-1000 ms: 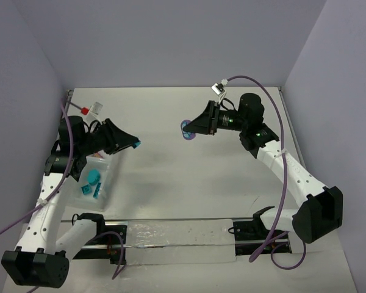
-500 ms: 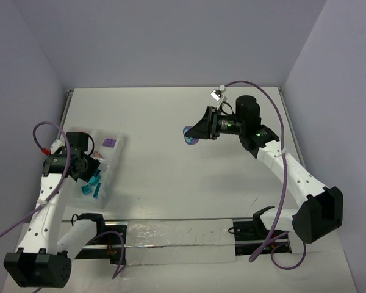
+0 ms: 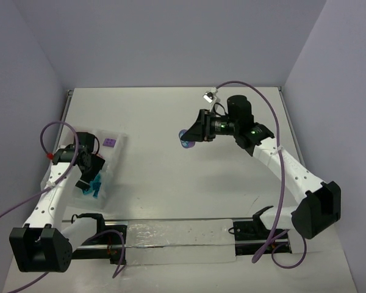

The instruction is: Sort the legos into containers by color

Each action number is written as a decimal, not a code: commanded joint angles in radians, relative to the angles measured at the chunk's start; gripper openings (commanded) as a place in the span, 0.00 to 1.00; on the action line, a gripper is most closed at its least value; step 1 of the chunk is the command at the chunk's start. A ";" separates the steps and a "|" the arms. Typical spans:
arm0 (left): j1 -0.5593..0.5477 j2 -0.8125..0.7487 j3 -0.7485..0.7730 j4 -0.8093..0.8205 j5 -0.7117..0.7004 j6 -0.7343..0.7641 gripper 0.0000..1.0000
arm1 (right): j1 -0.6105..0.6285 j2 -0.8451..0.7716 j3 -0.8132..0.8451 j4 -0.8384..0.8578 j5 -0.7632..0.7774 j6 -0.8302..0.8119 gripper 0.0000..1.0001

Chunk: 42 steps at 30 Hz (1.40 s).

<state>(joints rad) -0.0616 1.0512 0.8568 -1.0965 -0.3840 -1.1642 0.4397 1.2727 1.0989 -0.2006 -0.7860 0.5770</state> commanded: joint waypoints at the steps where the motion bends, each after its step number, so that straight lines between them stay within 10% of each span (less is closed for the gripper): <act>1: 0.009 -0.048 0.085 0.027 0.014 0.036 0.88 | 0.133 0.107 0.156 -0.079 0.128 -0.072 0.00; 15: 0.009 -0.050 0.692 -0.053 -0.027 0.232 0.90 | 0.416 0.799 0.829 -0.070 0.407 -0.022 0.00; 32: 0.013 0.023 0.488 0.127 0.516 0.436 0.88 | 0.434 0.744 0.770 -0.010 0.319 0.011 0.00; 42: 0.128 0.016 0.531 0.055 0.393 0.373 0.88 | 0.428 0.874 0.947 -0.078 0.394 0.032 0.00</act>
<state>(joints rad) 0.0394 1.0740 1.3245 -1.0212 0.0668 -0.7658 0.8688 2.0832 1.9083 -0.2819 -0.4524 0.6056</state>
